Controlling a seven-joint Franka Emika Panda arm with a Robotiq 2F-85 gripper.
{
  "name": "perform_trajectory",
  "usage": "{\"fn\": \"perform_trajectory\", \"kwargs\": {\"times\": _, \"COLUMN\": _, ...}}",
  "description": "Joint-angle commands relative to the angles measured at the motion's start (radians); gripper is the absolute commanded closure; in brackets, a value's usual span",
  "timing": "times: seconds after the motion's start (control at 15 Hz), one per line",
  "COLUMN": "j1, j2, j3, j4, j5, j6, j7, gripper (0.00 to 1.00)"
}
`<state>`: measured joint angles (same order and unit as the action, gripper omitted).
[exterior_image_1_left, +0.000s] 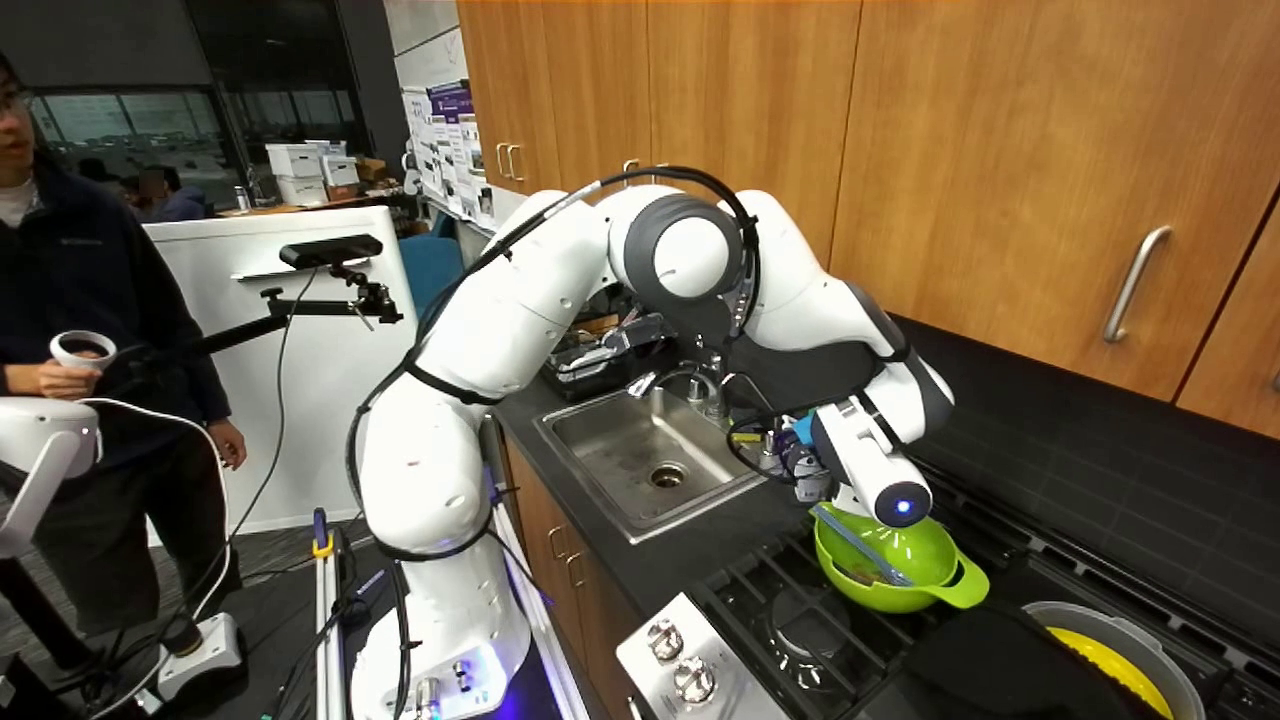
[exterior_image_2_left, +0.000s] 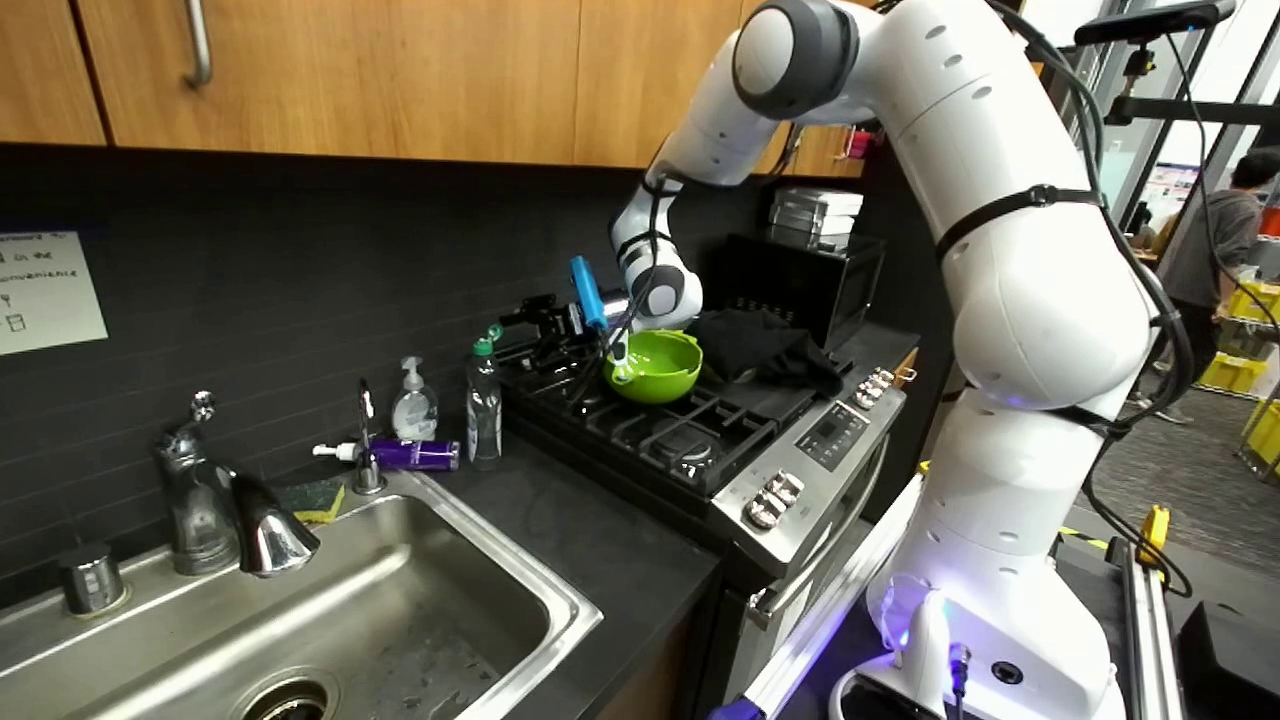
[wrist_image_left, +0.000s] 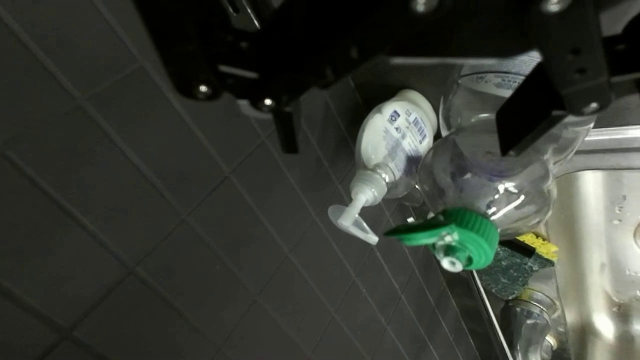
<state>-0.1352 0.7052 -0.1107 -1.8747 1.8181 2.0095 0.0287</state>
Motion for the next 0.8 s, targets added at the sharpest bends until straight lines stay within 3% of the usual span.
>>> {"fn": "perform_trajectory", "kwargs": {"times": 0.0, "j1": 0.017, "j2": -0.04, "j3": 0.0, "j4": -0.038, "j5": 0.024, "j6": 0.05, "j7": -0.013, "gripper": 0.0}}
{"fn": "perform_trajectory", "kwargs": {"times": 0.73, "j1": 0.054, "j2": -0.11, "j3": 0.005, "j4": -0.139, "j5": 0.011, "j6": 0.107, "j7": -0.03, "gripper": 0.0}}
